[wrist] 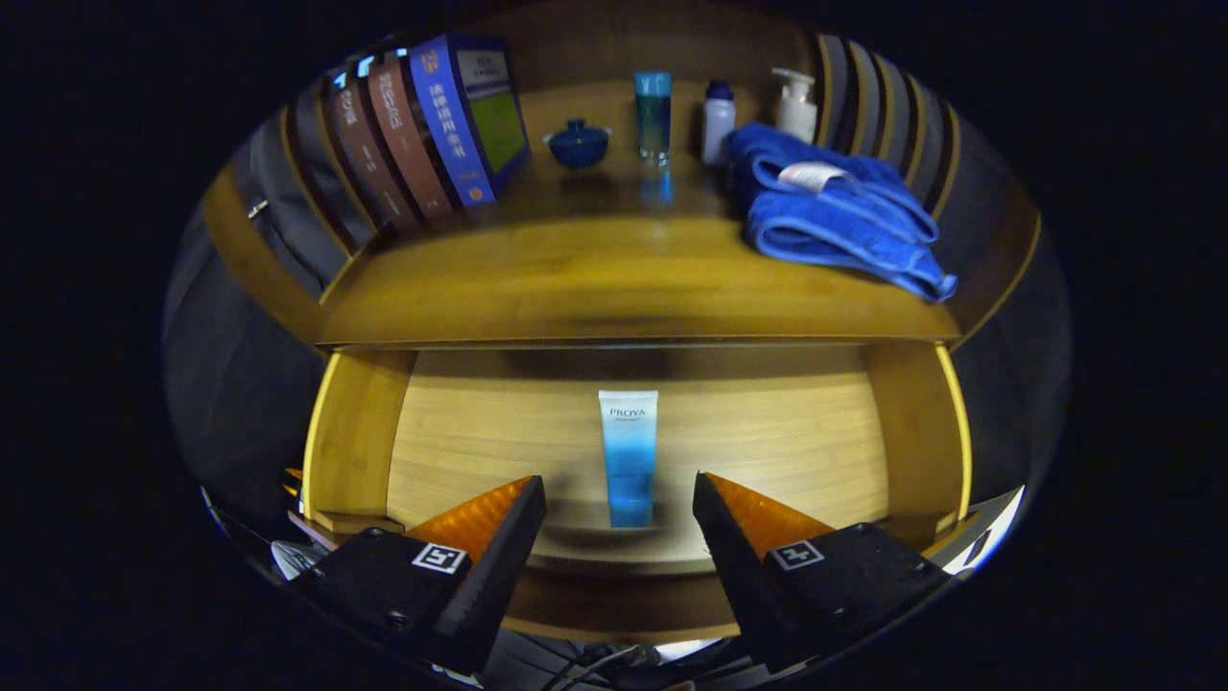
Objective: Pull open the drawer, take out the items inside it, and place them on the countertop above the cabinet.
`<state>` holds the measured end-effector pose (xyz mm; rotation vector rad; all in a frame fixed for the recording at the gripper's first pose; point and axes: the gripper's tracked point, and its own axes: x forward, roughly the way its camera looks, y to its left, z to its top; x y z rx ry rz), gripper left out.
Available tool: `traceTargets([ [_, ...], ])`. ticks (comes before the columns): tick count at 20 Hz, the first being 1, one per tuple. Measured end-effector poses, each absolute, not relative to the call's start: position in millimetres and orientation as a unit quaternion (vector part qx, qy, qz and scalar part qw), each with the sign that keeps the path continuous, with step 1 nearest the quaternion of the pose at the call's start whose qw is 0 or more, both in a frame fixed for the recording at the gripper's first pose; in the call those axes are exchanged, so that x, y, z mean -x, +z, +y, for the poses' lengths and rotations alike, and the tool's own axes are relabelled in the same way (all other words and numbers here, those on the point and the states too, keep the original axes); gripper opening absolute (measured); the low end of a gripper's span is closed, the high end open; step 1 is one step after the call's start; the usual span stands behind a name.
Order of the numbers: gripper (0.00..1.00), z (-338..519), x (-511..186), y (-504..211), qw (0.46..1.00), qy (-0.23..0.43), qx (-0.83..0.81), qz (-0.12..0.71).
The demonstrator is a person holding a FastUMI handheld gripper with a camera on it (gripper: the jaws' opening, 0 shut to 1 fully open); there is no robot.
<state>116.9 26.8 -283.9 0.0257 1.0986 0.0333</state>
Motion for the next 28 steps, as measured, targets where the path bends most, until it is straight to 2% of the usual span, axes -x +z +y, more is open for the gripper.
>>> traceTargets([
  [6, 0.98, 21, -123, -336, 0.805, 0.008, -0.02, 0.593],
  [10, 0.76, 9, -132, -358, 0.775, 0.0, -0.006, 0.632],
  [16, 0.45, 12, -142, -356, 0.768, 0.009, 0.004, 0.64],
  [28, 0.44, 8, -137, -306, 0.803, 0.025, -0.018, 0.595],
])
